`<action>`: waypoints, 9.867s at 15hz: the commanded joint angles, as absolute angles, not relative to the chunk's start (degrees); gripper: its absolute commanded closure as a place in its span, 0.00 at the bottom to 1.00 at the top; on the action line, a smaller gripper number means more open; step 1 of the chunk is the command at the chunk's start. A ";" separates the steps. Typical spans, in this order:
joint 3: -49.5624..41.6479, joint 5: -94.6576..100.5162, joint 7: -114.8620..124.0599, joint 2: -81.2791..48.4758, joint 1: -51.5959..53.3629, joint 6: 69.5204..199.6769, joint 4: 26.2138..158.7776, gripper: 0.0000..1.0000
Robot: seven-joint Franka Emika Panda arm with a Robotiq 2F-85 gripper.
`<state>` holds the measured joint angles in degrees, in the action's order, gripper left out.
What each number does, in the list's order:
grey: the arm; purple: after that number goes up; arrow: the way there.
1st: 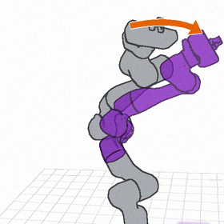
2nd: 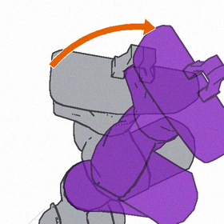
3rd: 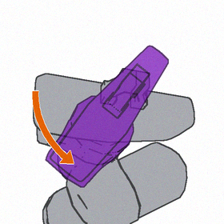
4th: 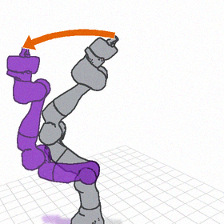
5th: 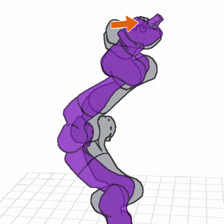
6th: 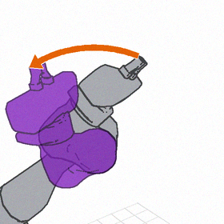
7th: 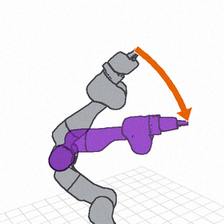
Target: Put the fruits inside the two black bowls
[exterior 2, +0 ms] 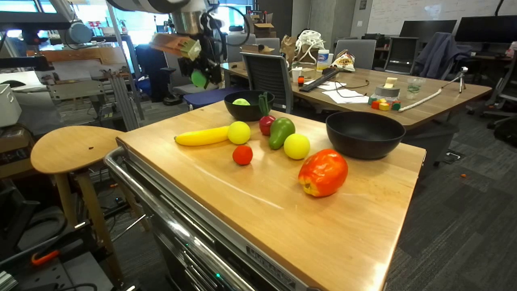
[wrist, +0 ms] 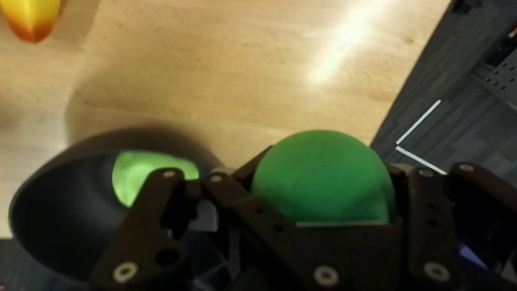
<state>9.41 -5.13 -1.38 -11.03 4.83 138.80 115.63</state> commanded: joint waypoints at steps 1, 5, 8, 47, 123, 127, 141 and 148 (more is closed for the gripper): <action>8.22 -5.80 -1.86 -8.51 4.92 138.63 111.12 0.87; 5.78 -5.13 -0.18 -13.39 4.04 141.21 105.70 0.86; 3.87 -3.62 1.65 -17.88 3.87 143.43 103.89 0.86; -3.56 2.54 23.87 -9.67 -1.04 136.31 114.96 0.00; -0.06 -21.96 16.27 -8.34 -0.95 114.98 116.04 0.00; -0.81 -11.36 20.32 -9.70 0.06 114.67 116.56 0.00; 1.27 -11.43 18.00 -18.30 1.82 132.03 117.97 0.58; 2.72 -13.09 13.05 -13.92 2.09 129.22 119.46 0.87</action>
<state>1.64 -12.09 16.64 -17.79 1.66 130.46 117.53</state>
